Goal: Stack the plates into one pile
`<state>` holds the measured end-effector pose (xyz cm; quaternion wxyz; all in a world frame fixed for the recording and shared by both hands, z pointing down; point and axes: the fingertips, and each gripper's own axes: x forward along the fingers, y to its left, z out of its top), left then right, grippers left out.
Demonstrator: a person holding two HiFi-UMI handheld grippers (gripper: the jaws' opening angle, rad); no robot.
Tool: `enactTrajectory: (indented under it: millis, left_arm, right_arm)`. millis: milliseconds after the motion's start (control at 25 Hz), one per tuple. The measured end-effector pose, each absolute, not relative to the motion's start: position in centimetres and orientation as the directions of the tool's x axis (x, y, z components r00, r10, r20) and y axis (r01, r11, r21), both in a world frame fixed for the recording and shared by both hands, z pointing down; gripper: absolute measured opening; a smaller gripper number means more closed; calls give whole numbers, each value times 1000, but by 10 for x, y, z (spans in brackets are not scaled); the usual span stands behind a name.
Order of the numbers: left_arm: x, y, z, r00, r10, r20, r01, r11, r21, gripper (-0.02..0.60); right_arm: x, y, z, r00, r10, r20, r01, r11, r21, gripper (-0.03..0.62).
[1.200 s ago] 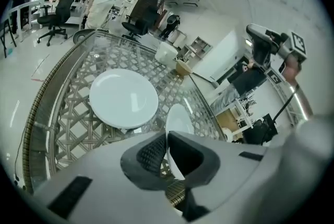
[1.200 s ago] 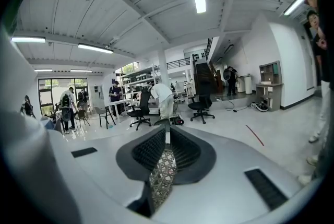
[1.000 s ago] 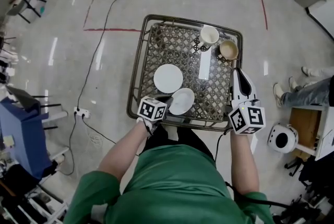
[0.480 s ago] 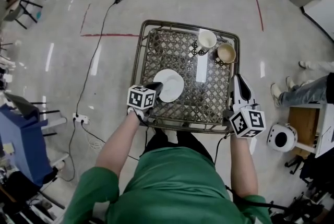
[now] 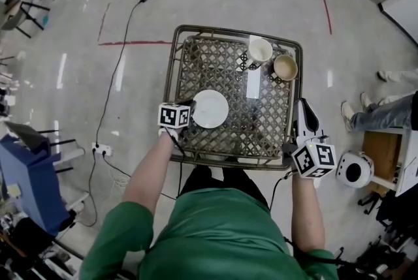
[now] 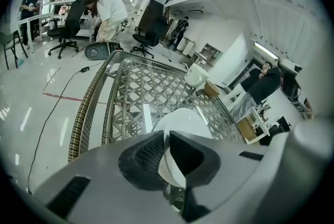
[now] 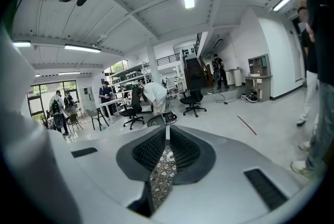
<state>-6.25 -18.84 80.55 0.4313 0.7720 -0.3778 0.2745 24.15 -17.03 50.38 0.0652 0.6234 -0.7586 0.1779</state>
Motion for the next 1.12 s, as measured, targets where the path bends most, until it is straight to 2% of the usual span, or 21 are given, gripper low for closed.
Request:
enactTrajectory:
  millis: [240, 400, 560, 880, 1120]
  left_arm:
    - [-65, -192, 822, 468, -350, 812, -863, -381, 333, 35]
    - [-75, -199, 819, 427, -405, 809, -887, -363, 286, 37]
    - [-84, -209, 801, 414, -460, 785, -901, -329, 283, 103]
    - [-104, -236, 692, 366, -671, 644, -928, -317, 197, 106]
    - [-116, -241, 571, 309, -845, 437, -950, -299, 95, 106]
  right_arm:
    - [246, -177, 511, -212, -917, 336, -968, 152, -198, 43]
    - [241, -181, 509, -223, -917, 332, -966, 163, -198, 43]
    - [238, -186, 511, -232, -916, 326, -964, 172, -203, 43]
    - [210, -198, 489, -288, -920, 265, -950, 239, -200, 42]
    - [183, -198, 459, -331, -919, 214, -940, 302, -157, 41]
